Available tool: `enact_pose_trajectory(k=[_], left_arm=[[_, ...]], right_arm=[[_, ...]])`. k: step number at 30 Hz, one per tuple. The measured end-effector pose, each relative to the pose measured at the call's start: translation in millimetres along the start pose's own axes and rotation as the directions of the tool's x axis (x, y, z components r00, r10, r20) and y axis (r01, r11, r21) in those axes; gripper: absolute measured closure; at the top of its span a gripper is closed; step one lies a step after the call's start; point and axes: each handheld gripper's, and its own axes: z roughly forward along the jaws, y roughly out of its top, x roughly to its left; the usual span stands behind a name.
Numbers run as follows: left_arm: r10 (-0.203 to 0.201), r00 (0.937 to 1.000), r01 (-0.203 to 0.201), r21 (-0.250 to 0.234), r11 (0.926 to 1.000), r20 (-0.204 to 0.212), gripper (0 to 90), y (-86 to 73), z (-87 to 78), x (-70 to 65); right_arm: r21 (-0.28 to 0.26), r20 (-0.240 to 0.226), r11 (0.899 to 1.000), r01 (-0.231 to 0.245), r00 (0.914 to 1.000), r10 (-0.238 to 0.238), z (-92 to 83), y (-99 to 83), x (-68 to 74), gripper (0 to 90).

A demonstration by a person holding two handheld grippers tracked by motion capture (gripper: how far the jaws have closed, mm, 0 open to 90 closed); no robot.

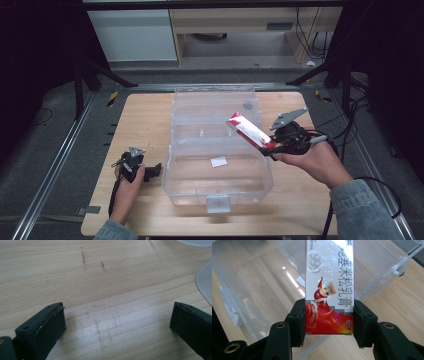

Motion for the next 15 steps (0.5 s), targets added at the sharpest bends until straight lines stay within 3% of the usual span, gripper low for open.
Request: enact_pose_trajectory(k=[9, 15], left_arm=[[0.005, 1.0, -0.005, -0.001, 1.0, 0.005, 0.0, -0.4, -0.3, 0.3], [0.004, 1.0, -0.004, -0.001, 1.0, 0.005, 0.0, -0.4, -0.3, 0.2]], right_arm=[[0.023, -0.019, 0.999, 0.035, 0.9992, -0.035, 18.2, 20.7, 7.8, 51.3], [0.022, -0.045, 0.996, 0.089, 0.9951, -0.088, 25.4, 31.5, 17.5, 51.3]])
